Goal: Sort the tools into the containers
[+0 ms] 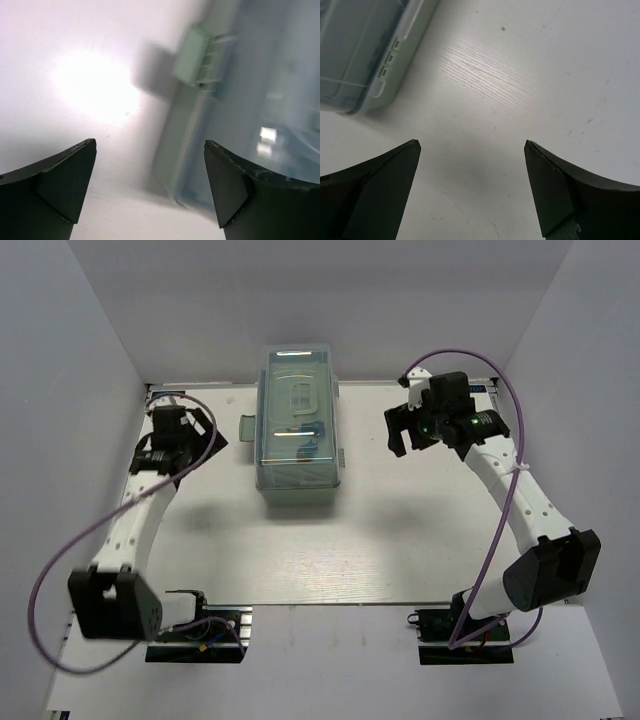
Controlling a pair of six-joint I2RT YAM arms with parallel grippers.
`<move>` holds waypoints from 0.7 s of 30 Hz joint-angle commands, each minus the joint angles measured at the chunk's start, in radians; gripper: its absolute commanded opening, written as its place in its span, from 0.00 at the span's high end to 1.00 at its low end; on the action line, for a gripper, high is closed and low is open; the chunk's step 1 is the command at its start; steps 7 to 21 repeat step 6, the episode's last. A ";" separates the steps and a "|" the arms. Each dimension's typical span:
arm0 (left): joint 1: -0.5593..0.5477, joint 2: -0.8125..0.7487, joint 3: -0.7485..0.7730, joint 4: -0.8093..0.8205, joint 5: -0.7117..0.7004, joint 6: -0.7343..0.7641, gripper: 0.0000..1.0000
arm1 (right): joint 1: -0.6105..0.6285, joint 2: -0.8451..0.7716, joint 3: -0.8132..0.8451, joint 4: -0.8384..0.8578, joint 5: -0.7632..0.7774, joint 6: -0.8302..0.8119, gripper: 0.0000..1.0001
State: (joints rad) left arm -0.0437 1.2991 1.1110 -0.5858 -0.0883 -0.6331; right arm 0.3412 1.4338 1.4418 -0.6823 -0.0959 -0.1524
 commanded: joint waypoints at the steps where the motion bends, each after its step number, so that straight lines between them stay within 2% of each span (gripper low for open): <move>1: -0.013 -0.190 -0.036 0.084 0.098 0.162 0.01 | -0.001 0.016 0.011 -0.046 0.129 0.091 0.10; 6: -0.013 -0.325 -0.025 0.121 0.358 0.322 0.01 | -0.002 -0.029 -0.041 -0.042 0.122 0.140 0.10; 21: -0.013 -0.325 -0.025 0.121 0.358 0.322 0.01 | -0.002 -0.029 -0.041 -0.042 0.122 0.140 0.10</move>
